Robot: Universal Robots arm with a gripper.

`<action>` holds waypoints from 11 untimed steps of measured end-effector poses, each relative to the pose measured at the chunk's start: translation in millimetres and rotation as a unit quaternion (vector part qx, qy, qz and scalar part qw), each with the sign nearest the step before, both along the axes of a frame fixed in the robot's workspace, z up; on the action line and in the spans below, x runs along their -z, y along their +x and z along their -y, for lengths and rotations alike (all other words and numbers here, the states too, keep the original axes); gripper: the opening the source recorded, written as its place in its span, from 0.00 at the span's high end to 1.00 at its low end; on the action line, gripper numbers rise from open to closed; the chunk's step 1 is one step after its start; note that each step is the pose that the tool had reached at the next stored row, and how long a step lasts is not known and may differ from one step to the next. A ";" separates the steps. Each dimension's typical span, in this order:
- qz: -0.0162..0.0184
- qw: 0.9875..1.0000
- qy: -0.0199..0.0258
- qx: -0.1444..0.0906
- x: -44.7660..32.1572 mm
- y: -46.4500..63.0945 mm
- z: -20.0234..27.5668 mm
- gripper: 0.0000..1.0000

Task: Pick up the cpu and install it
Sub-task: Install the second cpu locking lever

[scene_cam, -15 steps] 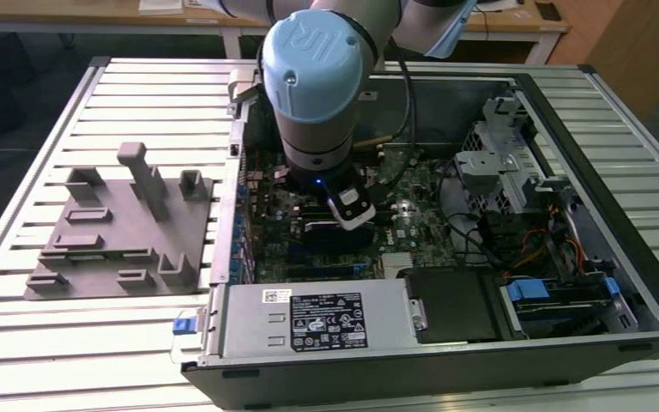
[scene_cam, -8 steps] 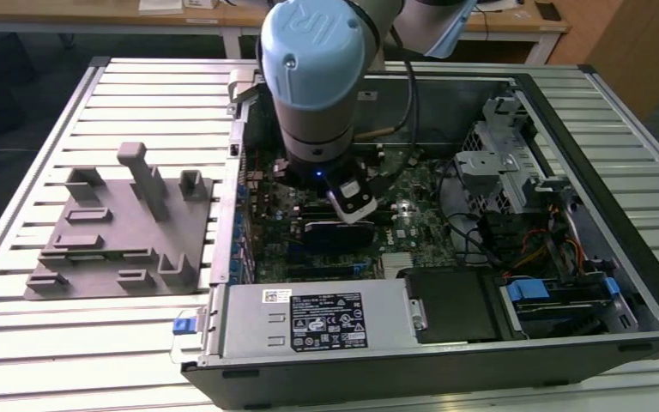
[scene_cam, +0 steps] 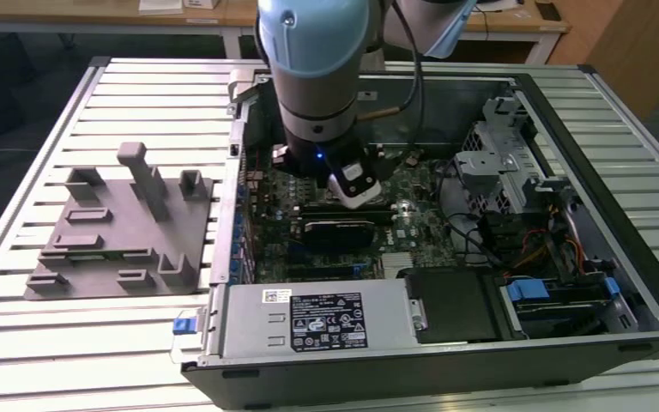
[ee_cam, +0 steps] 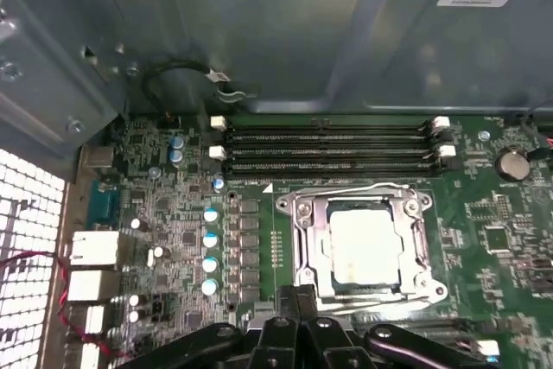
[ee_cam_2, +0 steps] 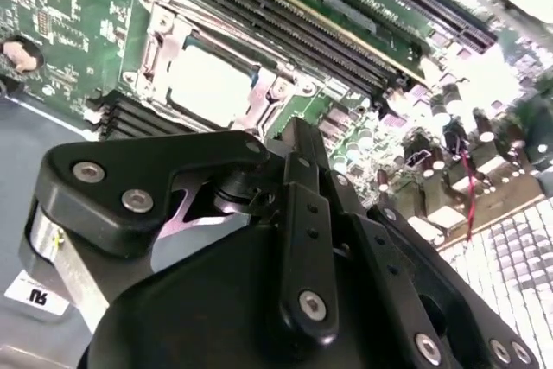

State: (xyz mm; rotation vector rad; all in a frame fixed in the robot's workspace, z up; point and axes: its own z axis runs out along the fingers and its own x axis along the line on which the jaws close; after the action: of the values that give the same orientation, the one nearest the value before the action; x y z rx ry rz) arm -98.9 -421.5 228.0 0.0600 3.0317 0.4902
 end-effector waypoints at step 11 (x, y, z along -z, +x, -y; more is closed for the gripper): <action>0.000 0.999 -0.046 0.007 -2.4 6.2 -6.6 0.89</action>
State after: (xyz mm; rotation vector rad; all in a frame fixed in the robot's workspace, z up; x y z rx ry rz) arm -92.7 -414.9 230.4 0.0770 3.0472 0.3496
